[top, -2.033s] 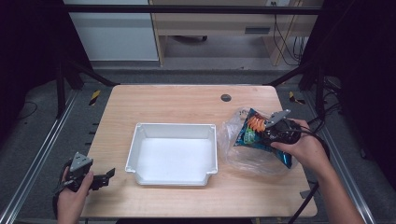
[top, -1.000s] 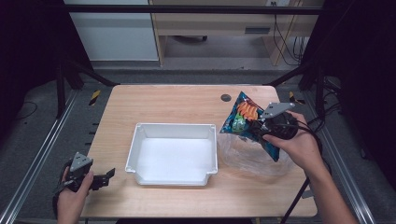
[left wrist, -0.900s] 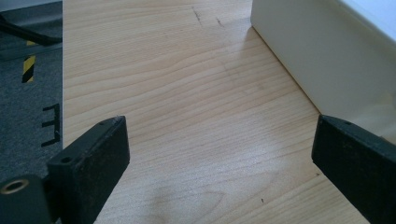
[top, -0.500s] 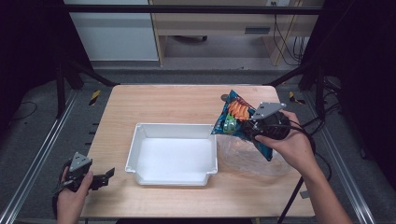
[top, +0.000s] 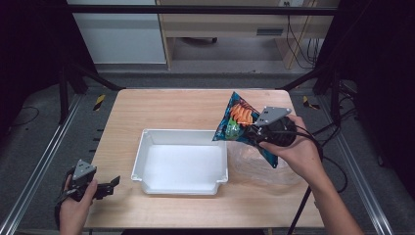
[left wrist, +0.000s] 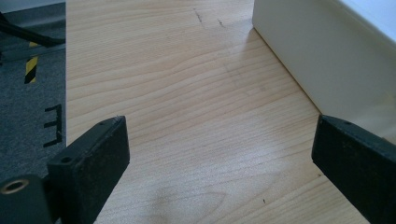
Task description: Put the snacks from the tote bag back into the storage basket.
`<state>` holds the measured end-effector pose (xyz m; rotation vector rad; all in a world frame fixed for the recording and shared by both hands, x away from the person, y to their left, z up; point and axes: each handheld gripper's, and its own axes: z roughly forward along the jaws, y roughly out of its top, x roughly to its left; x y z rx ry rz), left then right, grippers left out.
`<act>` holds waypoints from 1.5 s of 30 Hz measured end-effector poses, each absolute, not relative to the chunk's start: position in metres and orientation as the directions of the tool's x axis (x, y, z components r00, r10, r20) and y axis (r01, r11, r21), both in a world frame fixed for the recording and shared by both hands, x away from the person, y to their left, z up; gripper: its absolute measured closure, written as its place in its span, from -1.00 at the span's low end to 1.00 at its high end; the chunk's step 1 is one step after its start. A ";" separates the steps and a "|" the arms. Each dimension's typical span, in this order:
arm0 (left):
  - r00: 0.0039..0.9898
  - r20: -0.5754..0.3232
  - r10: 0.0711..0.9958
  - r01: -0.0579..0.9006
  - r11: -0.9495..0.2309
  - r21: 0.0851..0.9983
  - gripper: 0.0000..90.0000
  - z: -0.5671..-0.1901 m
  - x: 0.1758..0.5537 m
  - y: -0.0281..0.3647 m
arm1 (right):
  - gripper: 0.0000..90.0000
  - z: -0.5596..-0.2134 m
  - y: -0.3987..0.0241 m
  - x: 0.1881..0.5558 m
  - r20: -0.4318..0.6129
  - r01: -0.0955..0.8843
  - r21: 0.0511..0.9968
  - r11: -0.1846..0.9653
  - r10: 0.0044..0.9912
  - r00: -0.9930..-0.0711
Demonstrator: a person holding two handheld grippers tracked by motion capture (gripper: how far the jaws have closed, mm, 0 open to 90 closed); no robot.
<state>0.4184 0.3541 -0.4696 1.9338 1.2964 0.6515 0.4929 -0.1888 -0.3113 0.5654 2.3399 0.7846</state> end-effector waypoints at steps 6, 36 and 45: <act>0.369 0.019 0.929 0.573 -0.244 0.782 -0.91 -0.470 0.418 0.354 | -0.10 -0.309 -0.184 0.492 -0.403 0.193 0.660 0.726 0.559 -0.724; 0.371 0.021 0.928 0.573 -0.247 0.782 -0.91 -0.469 0.418 0.355 | -0.08 -0.303 -0.145 0.490 -0.429 0.128 0.661 0.739 0.512 -0.745; 0.372 0.021 0.928 0.571 -0.246 0.783 -0.91 -0.469 0.418 0.355 | -0.08 -0.299 -0.135 0.488 -0.455 0.098 0.660 0.745 0.500 -0.736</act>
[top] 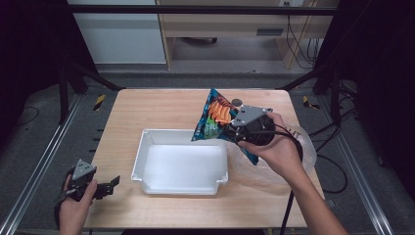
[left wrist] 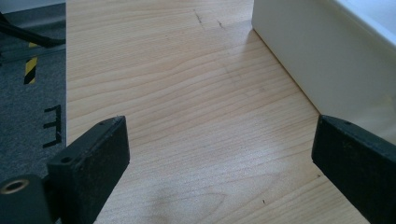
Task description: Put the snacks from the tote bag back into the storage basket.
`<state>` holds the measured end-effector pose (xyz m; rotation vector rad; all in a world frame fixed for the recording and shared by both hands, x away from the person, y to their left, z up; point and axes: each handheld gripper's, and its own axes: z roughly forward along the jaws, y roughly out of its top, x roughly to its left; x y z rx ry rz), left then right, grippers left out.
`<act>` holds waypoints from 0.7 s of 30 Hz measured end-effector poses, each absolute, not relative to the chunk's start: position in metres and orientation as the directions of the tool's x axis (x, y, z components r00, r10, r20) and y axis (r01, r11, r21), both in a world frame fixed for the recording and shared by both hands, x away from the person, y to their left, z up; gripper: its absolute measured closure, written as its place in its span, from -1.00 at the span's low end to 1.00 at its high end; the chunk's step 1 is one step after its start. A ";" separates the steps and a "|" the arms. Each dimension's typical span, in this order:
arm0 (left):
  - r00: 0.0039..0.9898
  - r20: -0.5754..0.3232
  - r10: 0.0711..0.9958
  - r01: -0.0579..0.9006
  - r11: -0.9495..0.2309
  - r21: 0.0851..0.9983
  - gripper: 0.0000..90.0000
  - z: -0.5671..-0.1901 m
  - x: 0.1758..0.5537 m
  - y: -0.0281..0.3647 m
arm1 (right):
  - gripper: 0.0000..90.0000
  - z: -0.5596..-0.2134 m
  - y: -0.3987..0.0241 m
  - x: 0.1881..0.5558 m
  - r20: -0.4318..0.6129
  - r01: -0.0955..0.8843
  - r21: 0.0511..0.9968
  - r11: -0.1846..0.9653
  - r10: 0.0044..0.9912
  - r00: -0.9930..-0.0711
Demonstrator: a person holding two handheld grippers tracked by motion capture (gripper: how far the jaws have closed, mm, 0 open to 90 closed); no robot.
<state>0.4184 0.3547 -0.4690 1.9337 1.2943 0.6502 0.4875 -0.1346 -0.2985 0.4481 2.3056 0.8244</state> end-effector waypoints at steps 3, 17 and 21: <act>0.372 0.020 0.928 0.571 -0.246 0.783 -0.91 -0.469 0.418 0.355 | -0.08 -0.298 -0.132 0.488 -0.459 0.092 0.660 0.745 0.497 -0.736; 0.376 0.021 0.926 0.572 -0.249 0.782 -0.91 -0.469 0.418 0.355 | -0.08 -0.302 -0.114 0.489 -0.466 0.069 0.635 0.769 0.453 -0.760; 0.378 0.024 0.926 0.571 -0.254 0.781 -0.91 -0.469 0.419 0.355 | -0.08 -0.302 -0.109 0.489 -0.475 0.056 0.629 0.775 0.441 -0.762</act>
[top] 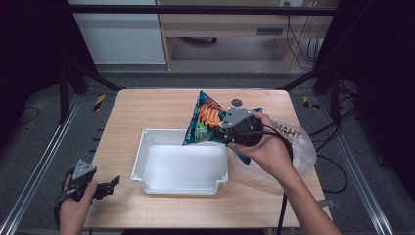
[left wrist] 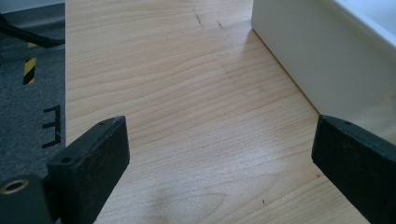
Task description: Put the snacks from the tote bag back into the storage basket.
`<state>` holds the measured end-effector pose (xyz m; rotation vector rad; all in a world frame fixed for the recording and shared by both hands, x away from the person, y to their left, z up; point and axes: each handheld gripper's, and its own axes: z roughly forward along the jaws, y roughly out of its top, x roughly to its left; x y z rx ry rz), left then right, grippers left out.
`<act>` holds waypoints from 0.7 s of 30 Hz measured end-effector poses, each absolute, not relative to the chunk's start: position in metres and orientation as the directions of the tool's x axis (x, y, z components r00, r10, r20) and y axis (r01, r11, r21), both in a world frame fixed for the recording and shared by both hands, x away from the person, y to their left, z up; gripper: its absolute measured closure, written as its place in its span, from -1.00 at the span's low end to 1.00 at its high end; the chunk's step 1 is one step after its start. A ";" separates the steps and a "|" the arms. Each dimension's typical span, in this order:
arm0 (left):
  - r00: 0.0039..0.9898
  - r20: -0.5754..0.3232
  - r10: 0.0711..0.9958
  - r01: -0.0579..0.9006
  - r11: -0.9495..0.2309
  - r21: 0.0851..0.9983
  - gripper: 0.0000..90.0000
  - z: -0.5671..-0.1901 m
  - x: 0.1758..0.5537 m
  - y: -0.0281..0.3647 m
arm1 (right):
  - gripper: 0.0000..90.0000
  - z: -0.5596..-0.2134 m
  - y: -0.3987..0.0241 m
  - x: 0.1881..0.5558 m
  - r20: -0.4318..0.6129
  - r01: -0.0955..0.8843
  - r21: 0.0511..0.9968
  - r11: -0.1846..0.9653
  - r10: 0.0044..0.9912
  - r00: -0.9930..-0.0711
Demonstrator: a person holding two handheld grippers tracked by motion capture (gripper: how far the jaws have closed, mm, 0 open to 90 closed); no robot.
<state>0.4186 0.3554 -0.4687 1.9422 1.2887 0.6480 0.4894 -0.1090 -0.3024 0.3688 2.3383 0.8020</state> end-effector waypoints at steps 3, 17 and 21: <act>0.375 0.020 0.927 0.572 -0.248 0.782 -0.91 -0.469 0.419 0.355 | -0.08 -0.304 -0.105 0.489 -0.477 0.056 0.626 0.777 0.439 -0.761; 0.373 0.019 0.928 0.571 -0.246 0.783 -0.92 -0.469 0.419 0.355 | -0.08 -0.311 -0.080 0.491 -0.483 0.012 0.590 0.807 0.365 -0.796; 0.375 0.022 0.927 0.572 -0.250 0.781 -0.91 -0.469 0.418 0.355 | -0.08 -0.312 -0.075 0.492 -0.479 0.005 0.586 0.811 0.351 -0.805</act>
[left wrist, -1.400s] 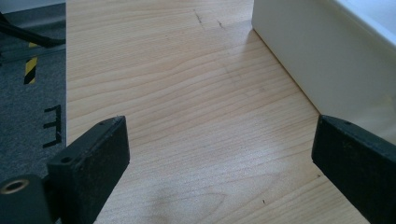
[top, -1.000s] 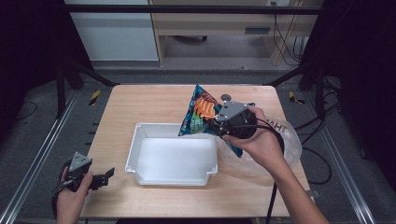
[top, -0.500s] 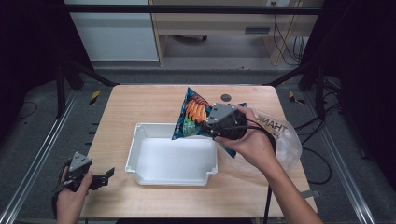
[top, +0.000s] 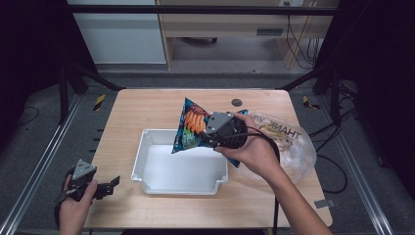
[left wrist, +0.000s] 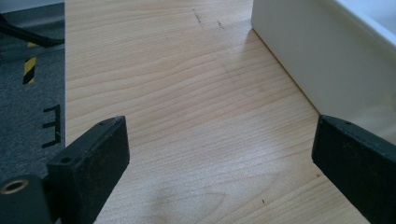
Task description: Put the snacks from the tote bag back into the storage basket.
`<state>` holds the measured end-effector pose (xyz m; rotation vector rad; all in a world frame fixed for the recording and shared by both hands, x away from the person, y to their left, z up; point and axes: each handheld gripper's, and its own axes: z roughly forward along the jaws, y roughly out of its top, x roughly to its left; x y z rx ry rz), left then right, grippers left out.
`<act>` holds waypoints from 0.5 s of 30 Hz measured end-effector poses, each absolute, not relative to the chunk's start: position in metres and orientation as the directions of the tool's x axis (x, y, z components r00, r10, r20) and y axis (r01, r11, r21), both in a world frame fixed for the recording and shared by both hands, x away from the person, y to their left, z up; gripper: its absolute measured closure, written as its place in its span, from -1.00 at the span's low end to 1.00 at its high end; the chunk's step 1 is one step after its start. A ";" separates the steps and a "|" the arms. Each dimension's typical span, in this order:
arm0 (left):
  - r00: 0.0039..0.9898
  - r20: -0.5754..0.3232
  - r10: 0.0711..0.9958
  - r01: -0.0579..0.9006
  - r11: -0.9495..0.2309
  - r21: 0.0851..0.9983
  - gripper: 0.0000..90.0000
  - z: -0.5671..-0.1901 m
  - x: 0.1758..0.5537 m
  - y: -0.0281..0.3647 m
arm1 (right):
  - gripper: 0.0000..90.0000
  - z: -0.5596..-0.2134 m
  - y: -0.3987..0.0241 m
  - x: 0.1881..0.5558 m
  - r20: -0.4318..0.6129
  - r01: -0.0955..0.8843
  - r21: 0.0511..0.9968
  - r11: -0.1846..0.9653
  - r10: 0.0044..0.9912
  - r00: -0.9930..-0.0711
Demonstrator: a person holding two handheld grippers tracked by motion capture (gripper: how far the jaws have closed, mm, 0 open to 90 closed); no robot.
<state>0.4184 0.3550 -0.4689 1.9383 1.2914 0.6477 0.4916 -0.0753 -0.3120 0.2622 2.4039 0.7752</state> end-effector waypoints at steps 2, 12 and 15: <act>0.372 0.019 0.928 0.571 -0.245 0.783 -0.92 -0.469 0.418 0.355 | -0.08 -0.313 -0.072 0.491 -0.478 0.002 0.582 0.813 0.344 -0.808; 0.375 0.017 0.927 0.573 -0.246 0.782 -0.92 -0.469 0.419 0.354 | -0.08 -0.317 -0.062 0.492 -0.462 -0.007 0.558 0.830 0.303 -0.833; 0.376 0.017 0.927 0.574 -0.247 0.780 -0.92 -0.469 0.419 0.354 | -0.08 -0.318 -0.061 0.494 -0.459 -0.009 0.555 0.832 0.298 -0.837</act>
